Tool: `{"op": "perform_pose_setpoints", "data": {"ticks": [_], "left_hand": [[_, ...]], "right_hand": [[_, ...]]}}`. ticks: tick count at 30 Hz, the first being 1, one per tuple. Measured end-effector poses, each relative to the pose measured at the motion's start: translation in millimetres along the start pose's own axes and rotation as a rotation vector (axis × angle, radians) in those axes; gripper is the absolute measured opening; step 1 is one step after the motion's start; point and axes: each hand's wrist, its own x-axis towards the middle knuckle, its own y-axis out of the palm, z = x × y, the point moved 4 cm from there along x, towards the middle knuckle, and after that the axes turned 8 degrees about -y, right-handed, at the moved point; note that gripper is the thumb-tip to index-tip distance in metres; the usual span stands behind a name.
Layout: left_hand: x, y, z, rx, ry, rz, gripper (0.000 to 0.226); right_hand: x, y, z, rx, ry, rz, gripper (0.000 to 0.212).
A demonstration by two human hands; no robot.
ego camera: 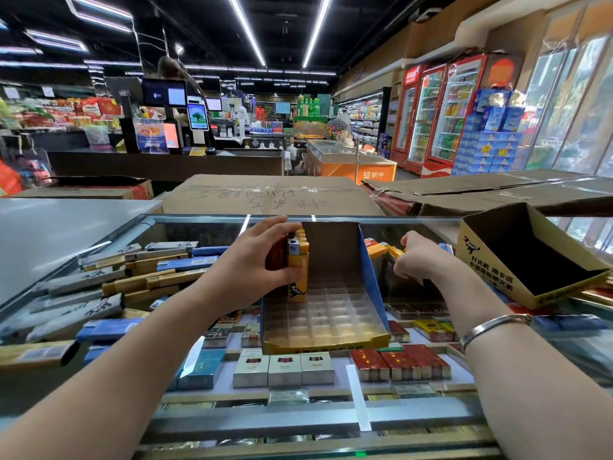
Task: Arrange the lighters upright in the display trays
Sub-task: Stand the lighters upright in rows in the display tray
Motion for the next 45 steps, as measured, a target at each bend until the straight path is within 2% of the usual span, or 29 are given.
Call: {"op": "perform_pose_setpoints", "data": {"ticks": [4,7,10,14,16,18,21,24,28,33,38,41,45], "left_hand": [[0.0,0.7,-0.9,-0.005,-0.001,-0.001,0.068],[-0.8,3.5,-2.7,-0.008,0.005,-0.001,0.068],[-0.8,6.6,-6.2,0.023,0.029,-0.007,0.069],[-0.8,9.5,-7.9,0.036,0.05,0.01,0.069],[-1.4,9.8,-8.4,0.035,0.049,0.017,0.068],[-1.6,8.0,-10.8,0.08,0.058,-0.009,0.066],[-2.8,-3.8,-21.4,0.026,0.11,-0.124,0.059],[-5.9,-17.7,-31.4,-0.162,0.138,-0.229,0.032],[-9.4,-22.2,-36.9,-0.357,0.125,-0.184,0.022],[-12.1,-20.5,-43.2,-0.335,0.168,-0.163,0.018],[-12.7,-26.4,-43.6,-0.454,0.152,-0.141,0.013],[-12.3,-37.1,-41.1,-0.59,0.14,-0.153,0.015],[-14.2,-37.7,-39.6,-0.552,0.135,-0.08,0.023]], "right_hand": [[-3.8,-0.6,2.6,-0.042,-0.014,-0.022,0.031],[-5.6,-6.8,1.6,0.052,-0.038,-0.088,0.035],[-11.0,-14.1,9.2,0.402,-0.102,-0.152,0.051],[-30.7,-31.3,39.3,0.824,-0.299,-0.22,0.033],[-44.3,-38.1,56.6,1.085,-0.424,-0.153,0.035],[-56.7,-39.8,71.2,1.208,-0.531,-0.063,0.036],[-71.1,-29.6,93.3,1.062,-0.687,0.034,0.031],[-80.9,-13.1,111.1,0.803,-0.82,0.085,0.026],[-84.5,-5.3,116.2,0.626,-0.889,0.07,0.025],[-86.4,-4.7,117.3,0.556,-0.956,0.066,0.024],[-87.5,-11.7,118.3,0.607,-0.952,0.023,0.027],[-78.9,-22.7,107.4,0.862,-0.804,-0.052,0.029],[-65.0,-24.9,89.8,1.033,-0.601,-0.098,0.021]]}}
